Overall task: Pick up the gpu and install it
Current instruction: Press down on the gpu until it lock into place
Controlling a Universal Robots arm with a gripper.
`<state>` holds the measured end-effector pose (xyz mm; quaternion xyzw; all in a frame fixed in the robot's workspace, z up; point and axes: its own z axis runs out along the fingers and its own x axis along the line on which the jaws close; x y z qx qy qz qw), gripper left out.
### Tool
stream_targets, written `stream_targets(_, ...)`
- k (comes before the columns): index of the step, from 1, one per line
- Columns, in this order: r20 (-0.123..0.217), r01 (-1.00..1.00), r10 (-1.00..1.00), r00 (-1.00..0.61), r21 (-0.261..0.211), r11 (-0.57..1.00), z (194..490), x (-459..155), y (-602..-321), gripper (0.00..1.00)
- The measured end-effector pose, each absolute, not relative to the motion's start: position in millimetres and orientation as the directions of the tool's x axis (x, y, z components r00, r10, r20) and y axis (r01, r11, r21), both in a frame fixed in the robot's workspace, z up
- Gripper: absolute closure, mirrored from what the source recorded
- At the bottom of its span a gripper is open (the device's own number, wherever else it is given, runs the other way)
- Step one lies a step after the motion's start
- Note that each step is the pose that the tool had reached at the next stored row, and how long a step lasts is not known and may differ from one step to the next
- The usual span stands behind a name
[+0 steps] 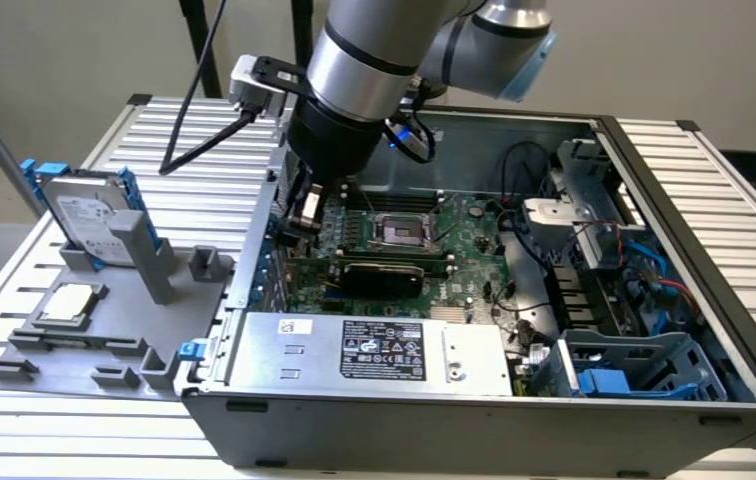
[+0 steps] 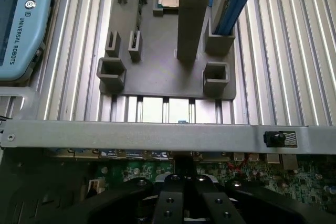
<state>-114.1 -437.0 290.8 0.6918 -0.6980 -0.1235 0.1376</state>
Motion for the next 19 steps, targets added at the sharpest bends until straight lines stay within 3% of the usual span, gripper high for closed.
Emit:
stream_targets(15,0.033,-0.932,-0.999,-0.005,0.363,0.016,292.2,-108.1,-435.0,0.89)
stream_targets(19,0.033,-0.946,-0.999,-0.006,0.324,0.016,292.9,-103.4,-435.1,0.89)
